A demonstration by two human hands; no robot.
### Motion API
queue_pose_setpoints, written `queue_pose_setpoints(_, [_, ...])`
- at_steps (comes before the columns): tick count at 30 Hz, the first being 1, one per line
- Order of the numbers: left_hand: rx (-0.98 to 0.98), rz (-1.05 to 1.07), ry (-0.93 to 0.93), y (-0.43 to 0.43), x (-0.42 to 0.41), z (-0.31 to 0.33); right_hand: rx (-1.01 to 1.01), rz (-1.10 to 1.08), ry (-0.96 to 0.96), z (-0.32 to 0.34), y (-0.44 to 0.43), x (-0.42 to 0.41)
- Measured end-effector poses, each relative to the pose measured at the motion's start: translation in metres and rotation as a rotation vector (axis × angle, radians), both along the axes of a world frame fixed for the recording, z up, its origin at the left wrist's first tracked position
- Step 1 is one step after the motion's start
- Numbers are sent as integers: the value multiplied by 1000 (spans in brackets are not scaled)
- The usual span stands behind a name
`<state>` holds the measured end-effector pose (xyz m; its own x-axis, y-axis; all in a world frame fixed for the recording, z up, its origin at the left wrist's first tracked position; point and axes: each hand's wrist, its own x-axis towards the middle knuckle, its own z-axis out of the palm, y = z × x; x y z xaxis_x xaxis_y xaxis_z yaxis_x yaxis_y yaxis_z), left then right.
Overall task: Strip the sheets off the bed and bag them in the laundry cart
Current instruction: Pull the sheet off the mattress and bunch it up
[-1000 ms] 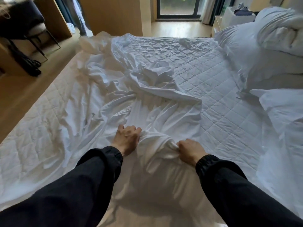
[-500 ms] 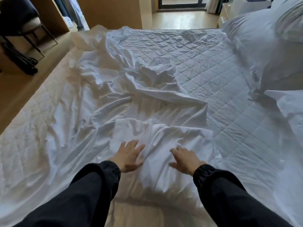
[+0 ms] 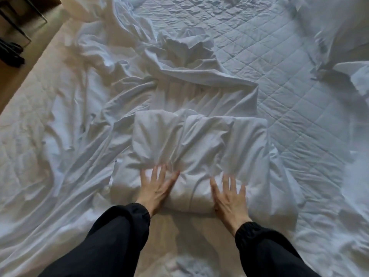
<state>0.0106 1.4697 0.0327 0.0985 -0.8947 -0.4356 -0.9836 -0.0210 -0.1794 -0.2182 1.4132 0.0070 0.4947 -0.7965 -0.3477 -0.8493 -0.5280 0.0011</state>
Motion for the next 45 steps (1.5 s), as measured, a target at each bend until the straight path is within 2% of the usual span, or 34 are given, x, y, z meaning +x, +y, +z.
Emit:
queue_pose_setpoints(5, [45, 78, -22, 11, 18, -14, -152, -23, -72, -5, 0, -10])
queue_pose_setpoints(9, [-44, 97, -86, 30, 39, -11, -249, -9, -111, 7, 9, -28])
queue_pose_setpoints(14, [-119, 80, -66, 39, 47, -10, -299, -32, -37, 12, 14, -24])
queue_pose_setpoints(17, [-215, -111, -44, 42, 48, -17, -313, -8, 13, -2, 28, -12])
queue_pose_setpoints(18, [-161, -138, -34, 44, 45, -18, -309, 14, 18, -6, 32, -9])
queue_pose_setpoints(22, [-77, -48, -102, 41, 34, -23, -279, -57, 35, -10, 28, -4])
queue_pose_setpoints(26, [-213, -12, -65, 34, 30, -17, -304, -41, -94, 4, 12, -7])
queue_pose_setpoints(31, [-286, -49, -76, 46, 23, 11, -207, -64, -64, 38, 21, -9])
queue_pose_setpoints(37, [-297, -60, 60, 98, 11, 50, -130, -28, -49, 85, 65, -26])
queue_pose_setpoints(45, [23, -224, 169, 189, 20, 120, 197, 82, 0, 137, 157, -44])
